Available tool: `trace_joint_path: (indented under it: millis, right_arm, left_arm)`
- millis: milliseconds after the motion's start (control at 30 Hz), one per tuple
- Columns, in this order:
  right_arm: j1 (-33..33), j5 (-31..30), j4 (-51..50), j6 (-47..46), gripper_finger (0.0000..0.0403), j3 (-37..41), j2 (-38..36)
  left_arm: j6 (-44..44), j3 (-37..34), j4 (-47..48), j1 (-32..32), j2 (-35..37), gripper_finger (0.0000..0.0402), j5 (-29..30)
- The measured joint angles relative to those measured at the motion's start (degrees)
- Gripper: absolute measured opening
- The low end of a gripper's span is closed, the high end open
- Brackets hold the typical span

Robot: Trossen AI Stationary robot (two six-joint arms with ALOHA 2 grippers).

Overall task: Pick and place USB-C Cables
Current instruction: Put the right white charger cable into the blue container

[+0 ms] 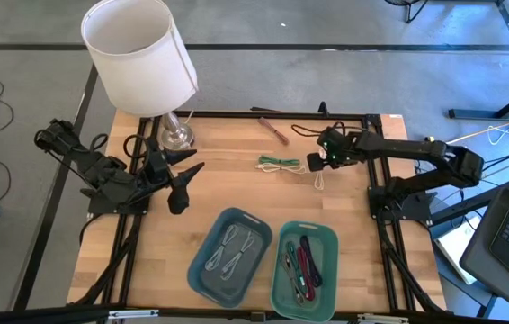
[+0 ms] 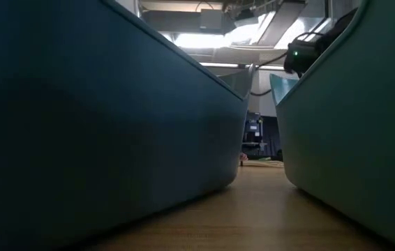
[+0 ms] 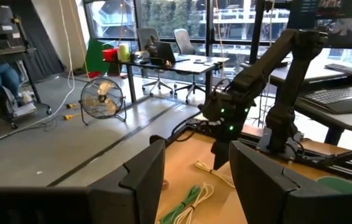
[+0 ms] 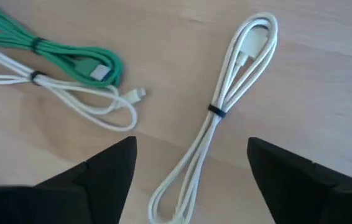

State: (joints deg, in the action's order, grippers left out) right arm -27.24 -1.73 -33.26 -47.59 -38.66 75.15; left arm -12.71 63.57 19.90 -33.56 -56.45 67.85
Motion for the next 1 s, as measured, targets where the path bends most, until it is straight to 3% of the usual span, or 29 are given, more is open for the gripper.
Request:
trace_joint_path:
  millis: [267, 467, 600, 767, 867, 1000]
  right_arm:
    - [0.0, -0.2, 10.1, -0.4, 0.0281, 3.4, 7.5]
    - [0.1, -3.4, 10.6, 0.1, 0.0238, 3.2, 10.8]
    - [0.0, -5.5, 10.7, 0.0, 0.0170, 3.4, 10.9]
    - [0.0, -7.0, 9.7, 0.4, 0.0029, 3.5, 10.8]
    - [0.5, -6.8, 9.1, 1.4, 0.0017, 3.8, 8.5]
    - [2.9, -5.5, 6.1, 2.8, 0.0006, 3.8, -0.1]
  left_arm:
    - [0.0, 0.0, 0.0, 0.0, 0.0, 0.0173, 0.0]
    - [0.0, 0.0, 0.0, 0.0, 0.0, 0.0173, -0.2]
    - [-0.1, 0.0, 0.0, 0.0, 0.0, 0.0173, -0.3]
    - [-0.2, 0.0, 0.0, 0.0, 0.0, 0.0173, -0.5]
    - [-0.2, 0.0, 0.0, 0.0, 0.0, 0.0173, -1.8]
    - [-0.6, 0.0, 0.0, 0.0, 0.0, 0.0173, -2.0]
